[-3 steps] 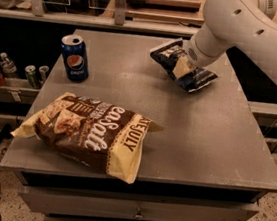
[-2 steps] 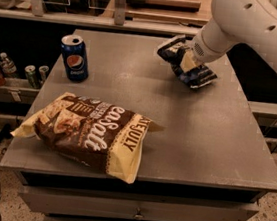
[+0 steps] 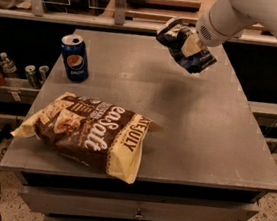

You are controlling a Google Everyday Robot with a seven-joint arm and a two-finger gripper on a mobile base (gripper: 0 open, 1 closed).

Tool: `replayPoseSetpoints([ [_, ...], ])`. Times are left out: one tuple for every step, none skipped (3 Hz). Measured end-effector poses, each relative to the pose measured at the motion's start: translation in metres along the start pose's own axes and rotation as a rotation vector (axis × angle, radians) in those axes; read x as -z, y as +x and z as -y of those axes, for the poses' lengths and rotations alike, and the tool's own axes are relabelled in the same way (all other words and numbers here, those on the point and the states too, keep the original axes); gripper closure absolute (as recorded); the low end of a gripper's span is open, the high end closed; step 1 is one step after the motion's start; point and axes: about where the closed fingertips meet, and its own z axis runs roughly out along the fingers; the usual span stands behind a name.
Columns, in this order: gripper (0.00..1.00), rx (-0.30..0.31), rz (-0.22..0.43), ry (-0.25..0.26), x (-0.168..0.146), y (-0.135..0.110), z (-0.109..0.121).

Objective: Move blue chip bag near pepsi can

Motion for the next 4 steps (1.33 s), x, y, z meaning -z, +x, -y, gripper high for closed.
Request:
replayPoseSetpoints([
  [1.00,0.064,0.062,-0.034,0.015,-0.021,-0.008],
  [1.00,0.064,0.062,-0.034,0.015,-0.021,-0.008],
  [1.00,0.103,0.076,-0.053,0.015,-0.030,-0.023],
  [1.00,0.157,0.086,-0.088,0.013,-0.044,-0.047],
])
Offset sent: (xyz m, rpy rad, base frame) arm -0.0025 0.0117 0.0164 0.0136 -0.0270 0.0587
